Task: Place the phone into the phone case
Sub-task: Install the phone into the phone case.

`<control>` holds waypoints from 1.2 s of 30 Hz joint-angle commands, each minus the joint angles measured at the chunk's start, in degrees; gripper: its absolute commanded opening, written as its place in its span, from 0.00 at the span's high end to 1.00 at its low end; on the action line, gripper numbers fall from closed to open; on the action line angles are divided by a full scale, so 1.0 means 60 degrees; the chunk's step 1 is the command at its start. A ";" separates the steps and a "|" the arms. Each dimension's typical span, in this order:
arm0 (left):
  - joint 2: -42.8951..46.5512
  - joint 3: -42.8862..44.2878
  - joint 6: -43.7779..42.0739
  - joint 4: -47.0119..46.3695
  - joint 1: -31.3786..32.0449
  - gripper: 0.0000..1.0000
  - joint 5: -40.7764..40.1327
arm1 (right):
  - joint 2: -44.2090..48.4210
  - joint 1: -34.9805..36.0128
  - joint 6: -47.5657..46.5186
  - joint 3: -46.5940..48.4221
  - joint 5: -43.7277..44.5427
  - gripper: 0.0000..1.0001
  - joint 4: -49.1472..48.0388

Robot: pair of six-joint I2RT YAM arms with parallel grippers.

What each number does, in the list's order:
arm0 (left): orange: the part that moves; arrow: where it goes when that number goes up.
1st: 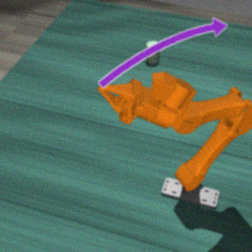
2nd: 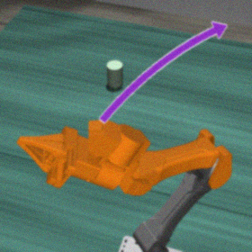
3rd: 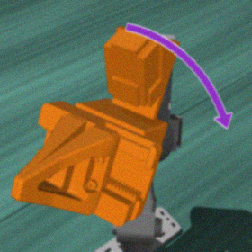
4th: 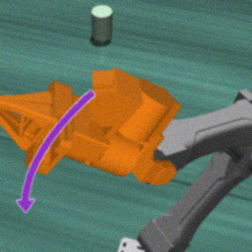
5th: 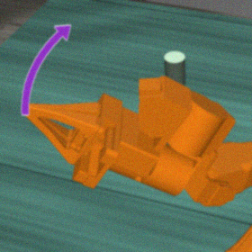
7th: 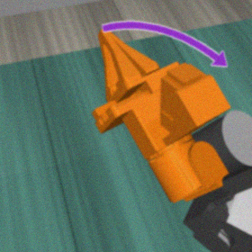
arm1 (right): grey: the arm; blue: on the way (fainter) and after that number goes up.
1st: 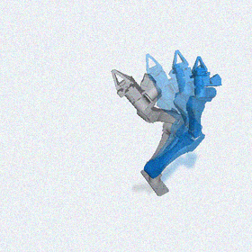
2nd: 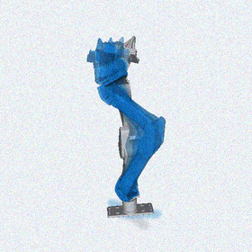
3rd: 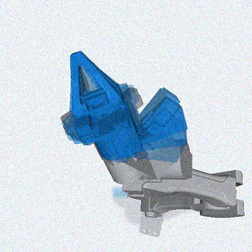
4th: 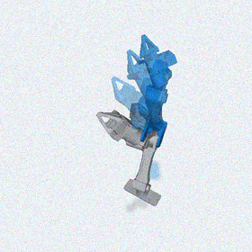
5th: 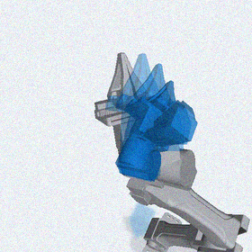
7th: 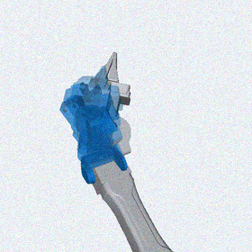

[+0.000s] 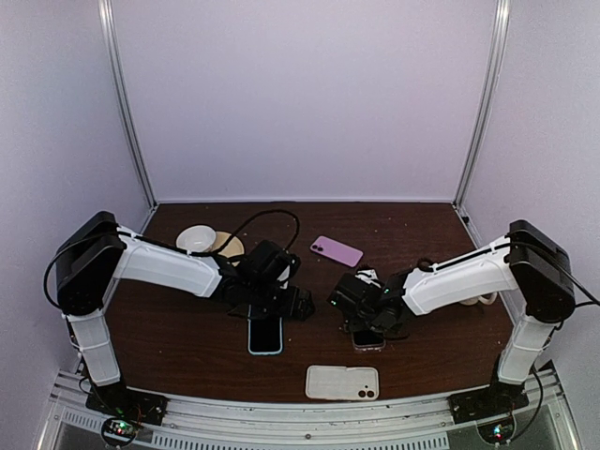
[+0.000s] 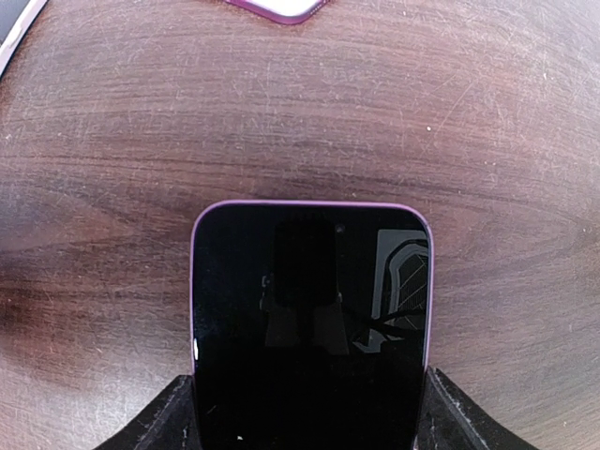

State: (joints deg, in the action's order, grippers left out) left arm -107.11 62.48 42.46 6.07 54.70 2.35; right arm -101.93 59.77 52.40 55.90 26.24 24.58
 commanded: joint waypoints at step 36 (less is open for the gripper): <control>-0.0063 0.0339 -0.0358 -0.0253 -0.0008 0.13 0.0142 | 0.3757 -0.1381 -0.1867 -0.1344 -0.3795 0.41 0.0992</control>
State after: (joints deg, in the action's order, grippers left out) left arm -107.11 62.48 41.85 6.07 54.70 2.37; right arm -81.47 54.78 41.82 53.58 11.84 29.89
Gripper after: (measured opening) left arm 0.880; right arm 0.669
